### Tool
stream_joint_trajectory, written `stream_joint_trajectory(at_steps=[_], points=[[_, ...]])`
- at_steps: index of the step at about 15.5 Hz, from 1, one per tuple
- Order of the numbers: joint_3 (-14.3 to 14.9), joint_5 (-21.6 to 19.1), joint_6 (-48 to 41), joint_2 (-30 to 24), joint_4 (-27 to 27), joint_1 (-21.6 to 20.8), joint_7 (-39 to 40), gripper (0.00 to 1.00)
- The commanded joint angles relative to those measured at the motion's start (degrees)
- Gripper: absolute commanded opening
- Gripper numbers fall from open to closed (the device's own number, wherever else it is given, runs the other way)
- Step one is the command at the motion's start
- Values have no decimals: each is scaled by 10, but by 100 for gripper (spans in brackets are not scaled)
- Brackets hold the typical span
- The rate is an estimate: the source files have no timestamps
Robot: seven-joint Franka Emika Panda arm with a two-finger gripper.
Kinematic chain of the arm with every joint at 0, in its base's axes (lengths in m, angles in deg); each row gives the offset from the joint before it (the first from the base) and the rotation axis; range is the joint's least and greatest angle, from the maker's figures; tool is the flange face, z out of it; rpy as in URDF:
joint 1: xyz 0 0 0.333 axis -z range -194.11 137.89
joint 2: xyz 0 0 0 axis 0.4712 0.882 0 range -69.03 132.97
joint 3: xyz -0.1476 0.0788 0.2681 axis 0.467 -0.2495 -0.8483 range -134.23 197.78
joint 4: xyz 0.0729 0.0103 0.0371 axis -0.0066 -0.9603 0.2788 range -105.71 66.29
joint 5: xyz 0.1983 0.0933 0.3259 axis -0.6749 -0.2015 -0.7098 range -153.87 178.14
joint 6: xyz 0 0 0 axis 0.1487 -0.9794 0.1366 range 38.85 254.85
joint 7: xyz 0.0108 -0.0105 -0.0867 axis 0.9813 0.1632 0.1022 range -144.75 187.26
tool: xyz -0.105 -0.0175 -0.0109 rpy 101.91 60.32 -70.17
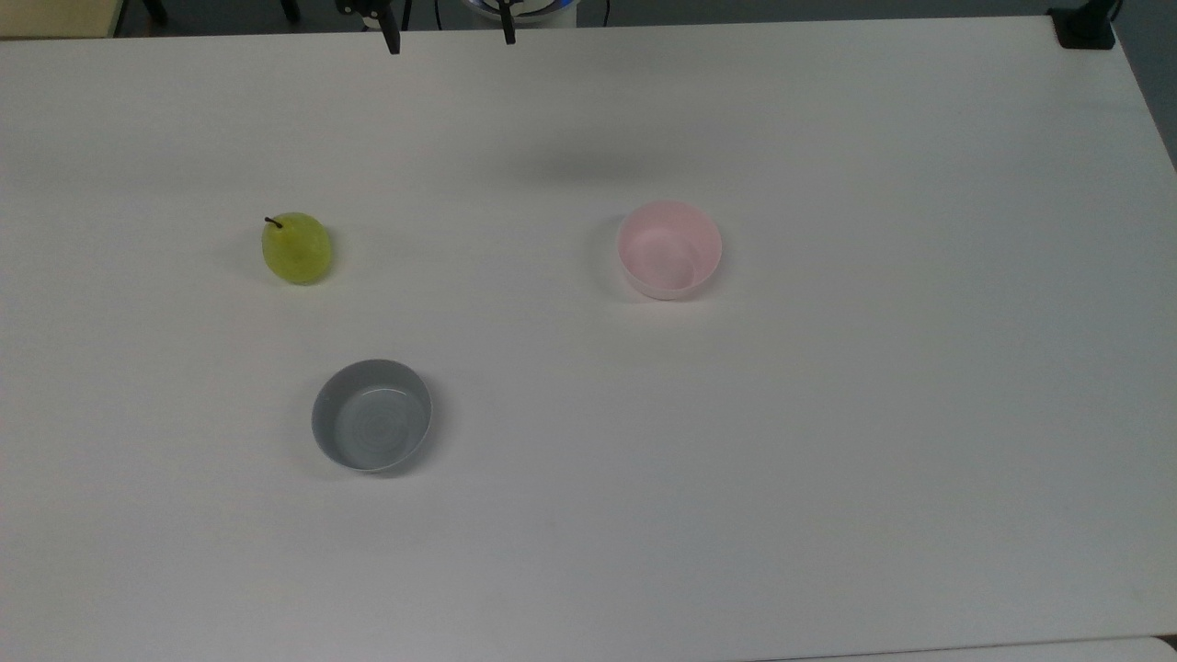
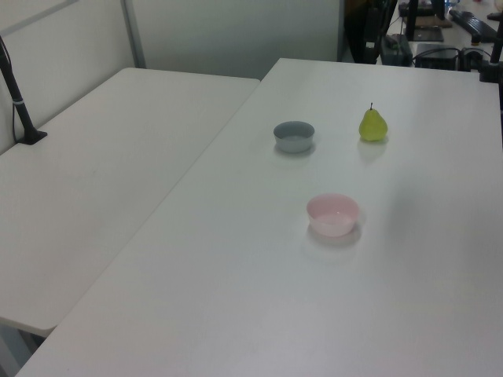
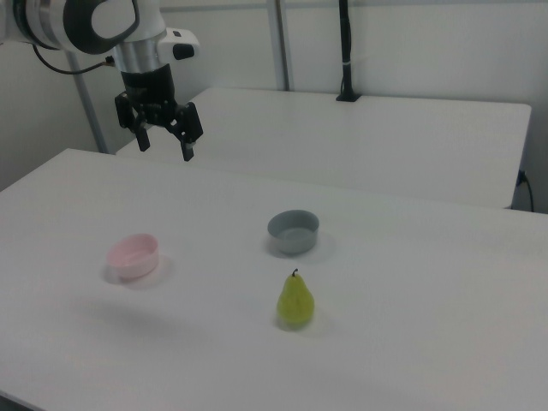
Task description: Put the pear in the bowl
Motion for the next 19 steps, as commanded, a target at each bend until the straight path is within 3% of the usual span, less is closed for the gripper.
stream_joint_trajectory(at_steps=[1, 13, 19], points=[[8, 0, 14, -11, -14, -8, 11, 100], [10, 2, 10, -12, -12, 2, 23, 100], [10, 53, -10, -10, 8, 35, 188, 100]])
